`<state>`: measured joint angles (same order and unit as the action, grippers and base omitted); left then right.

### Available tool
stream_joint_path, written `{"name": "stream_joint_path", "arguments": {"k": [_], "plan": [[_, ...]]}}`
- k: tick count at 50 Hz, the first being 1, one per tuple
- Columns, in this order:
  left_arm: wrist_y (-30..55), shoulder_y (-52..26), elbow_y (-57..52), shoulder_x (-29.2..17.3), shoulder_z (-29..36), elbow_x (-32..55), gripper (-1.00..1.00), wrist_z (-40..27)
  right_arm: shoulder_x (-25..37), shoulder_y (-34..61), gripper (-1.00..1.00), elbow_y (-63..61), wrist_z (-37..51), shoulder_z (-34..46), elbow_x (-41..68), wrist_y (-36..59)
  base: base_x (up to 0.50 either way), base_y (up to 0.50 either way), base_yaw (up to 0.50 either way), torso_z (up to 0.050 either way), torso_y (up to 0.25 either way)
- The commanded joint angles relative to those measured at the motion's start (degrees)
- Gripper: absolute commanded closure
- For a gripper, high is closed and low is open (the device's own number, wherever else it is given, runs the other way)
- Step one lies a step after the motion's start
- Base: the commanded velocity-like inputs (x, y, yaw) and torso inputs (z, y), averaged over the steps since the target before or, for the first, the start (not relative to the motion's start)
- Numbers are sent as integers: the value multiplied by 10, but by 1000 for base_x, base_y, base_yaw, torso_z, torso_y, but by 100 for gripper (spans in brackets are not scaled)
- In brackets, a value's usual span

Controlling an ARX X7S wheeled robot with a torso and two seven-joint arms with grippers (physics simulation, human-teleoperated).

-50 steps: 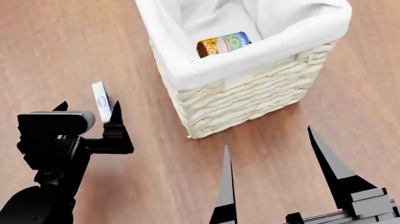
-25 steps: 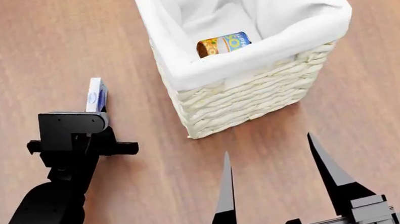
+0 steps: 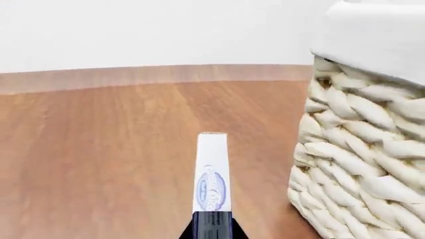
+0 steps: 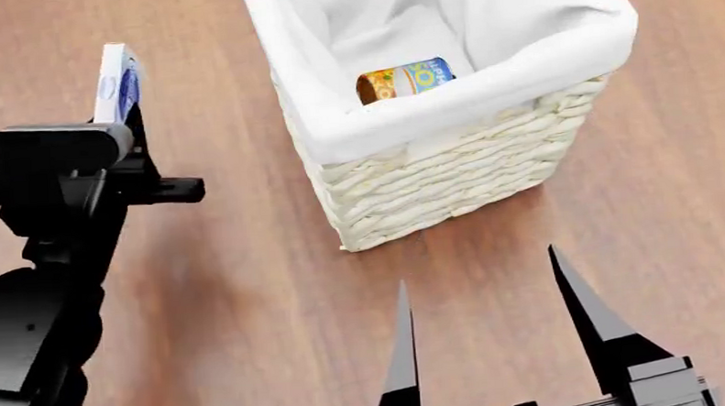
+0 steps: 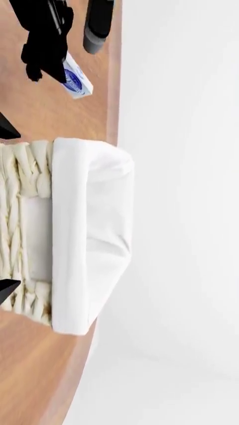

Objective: Pick up the alphabet soup and the cream cheese box, and put them in the basket.

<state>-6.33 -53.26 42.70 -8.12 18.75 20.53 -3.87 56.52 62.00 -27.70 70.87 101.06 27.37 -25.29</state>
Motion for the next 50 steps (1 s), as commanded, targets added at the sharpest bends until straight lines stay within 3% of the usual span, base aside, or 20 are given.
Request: {"name": "stream_joint_path", "arguments": {"k": [1,10,17,25,30,39,50], "plan": [[114,-17,-235,-53,-7,32,100,-21,-3,-6,-100,1,0,-2,-6,-2,0,0,0,0,0],[129,-83,-238,-49,-5,40,100,-6,1,-9,-100,-4,1,-4,-9,0,0,0,0,0,0],[97,-150,-141,-26,2,25,100,18,0,-12,-100,1,0,-7,-8,-4,0,0,0,0,1],[43,-243,38,24,19,19,100,95,-1,-15,-100,4,-2,-9,-7,-5,0,0,0,0,0],[-37,-351,270,75,16,19,100,169,-3,-13,-100,4,-6,-11,0,-2,0,0,0,0,2],[-25,-398,322,81,199,177,100,232,-1,-20,-100,4,-2,-12,-7,-3,0,0,0,0,0],[95,-433,321,81,317,312,100,372,7,-15,-100,-11,-3,-16,2,7,0,0,0,1,1]]}}
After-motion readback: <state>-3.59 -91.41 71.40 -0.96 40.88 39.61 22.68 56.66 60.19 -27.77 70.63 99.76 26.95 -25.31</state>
